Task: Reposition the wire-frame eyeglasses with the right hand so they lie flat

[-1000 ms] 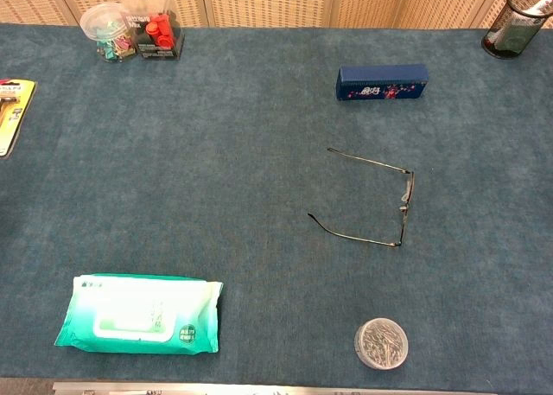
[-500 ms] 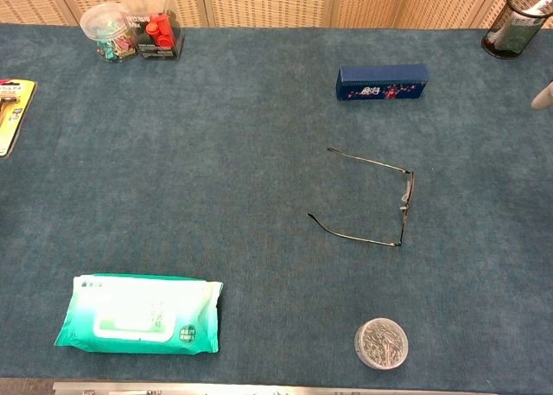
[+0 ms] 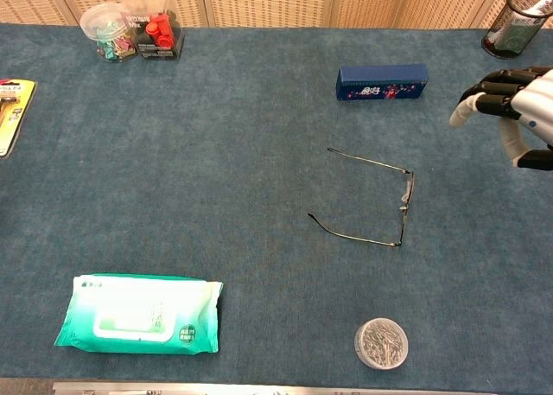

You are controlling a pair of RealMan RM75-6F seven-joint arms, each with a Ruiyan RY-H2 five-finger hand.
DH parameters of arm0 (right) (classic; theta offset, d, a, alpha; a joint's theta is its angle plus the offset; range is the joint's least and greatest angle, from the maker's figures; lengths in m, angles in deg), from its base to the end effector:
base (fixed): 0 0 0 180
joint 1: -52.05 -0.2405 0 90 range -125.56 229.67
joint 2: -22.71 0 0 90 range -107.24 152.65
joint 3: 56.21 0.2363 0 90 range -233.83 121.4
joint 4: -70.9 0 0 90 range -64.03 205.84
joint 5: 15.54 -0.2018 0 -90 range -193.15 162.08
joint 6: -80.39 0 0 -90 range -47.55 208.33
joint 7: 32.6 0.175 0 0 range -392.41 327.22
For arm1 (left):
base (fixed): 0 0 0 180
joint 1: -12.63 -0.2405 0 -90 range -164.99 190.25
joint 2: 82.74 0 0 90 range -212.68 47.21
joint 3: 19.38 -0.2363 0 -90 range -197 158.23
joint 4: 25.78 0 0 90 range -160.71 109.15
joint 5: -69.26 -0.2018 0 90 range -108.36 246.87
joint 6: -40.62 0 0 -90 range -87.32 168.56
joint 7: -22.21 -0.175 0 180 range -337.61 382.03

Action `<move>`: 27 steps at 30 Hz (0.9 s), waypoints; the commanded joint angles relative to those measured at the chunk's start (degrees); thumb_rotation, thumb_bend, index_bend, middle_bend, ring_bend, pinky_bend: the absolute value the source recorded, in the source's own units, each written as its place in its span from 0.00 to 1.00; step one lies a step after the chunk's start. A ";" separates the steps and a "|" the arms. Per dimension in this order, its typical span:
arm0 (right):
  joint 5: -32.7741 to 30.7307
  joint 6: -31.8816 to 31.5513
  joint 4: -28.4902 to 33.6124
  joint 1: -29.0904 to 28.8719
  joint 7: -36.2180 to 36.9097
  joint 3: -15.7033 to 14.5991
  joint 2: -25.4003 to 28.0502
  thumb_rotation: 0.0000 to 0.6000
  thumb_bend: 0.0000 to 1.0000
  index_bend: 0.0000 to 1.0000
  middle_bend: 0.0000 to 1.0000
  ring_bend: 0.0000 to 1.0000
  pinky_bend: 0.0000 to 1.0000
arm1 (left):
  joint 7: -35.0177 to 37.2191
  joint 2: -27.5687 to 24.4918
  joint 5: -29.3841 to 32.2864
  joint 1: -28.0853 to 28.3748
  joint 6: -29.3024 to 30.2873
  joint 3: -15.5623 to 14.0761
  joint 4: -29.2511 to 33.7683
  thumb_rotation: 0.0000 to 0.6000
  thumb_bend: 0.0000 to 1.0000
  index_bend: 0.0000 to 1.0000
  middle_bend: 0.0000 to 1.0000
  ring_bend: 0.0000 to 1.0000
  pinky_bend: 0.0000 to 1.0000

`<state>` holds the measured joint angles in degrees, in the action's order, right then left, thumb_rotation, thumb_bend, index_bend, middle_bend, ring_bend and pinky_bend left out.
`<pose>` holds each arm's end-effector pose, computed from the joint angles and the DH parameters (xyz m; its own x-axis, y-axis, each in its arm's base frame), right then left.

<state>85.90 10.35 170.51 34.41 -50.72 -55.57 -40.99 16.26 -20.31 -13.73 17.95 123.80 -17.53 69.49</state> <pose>-0.1932 -0.2336 0.0869 0.6571 -0.0489 0.7522 -0.6615 -0.5157 0.5444 -0.2929 0.2076 0.1570 0.4654 0.0549 0.8834 0.8837 0.0277 -0.4673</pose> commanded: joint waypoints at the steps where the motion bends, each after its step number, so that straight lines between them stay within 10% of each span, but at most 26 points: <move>1: -1.53 3.00 1.90 -1.75 -1.99 0.38 -0.70 1.00 0.86 0.36 0.32 0.23 0.35 | 0.08 0.03 -0.25 0.02 0.00 -0.07 -0.06 1.00 0.19 0.53 0.50 0.35 0.41; 27: -14.14 17.27 0.70 -7.88 -16.49 -1.47 -9.34 1.00 0.86 0.36 0.33 0.23 0.35 | 2.94 -0.34 -2.46 -0.55 1.68 -0.23 -0.49 1.00 0.19 0.56 0.51 0.36 0.44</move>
<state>71.93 27.53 171.31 26.60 -67.05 -56.90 -50.24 19.19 -20.64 -16.20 17.39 125.49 -17.75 68.98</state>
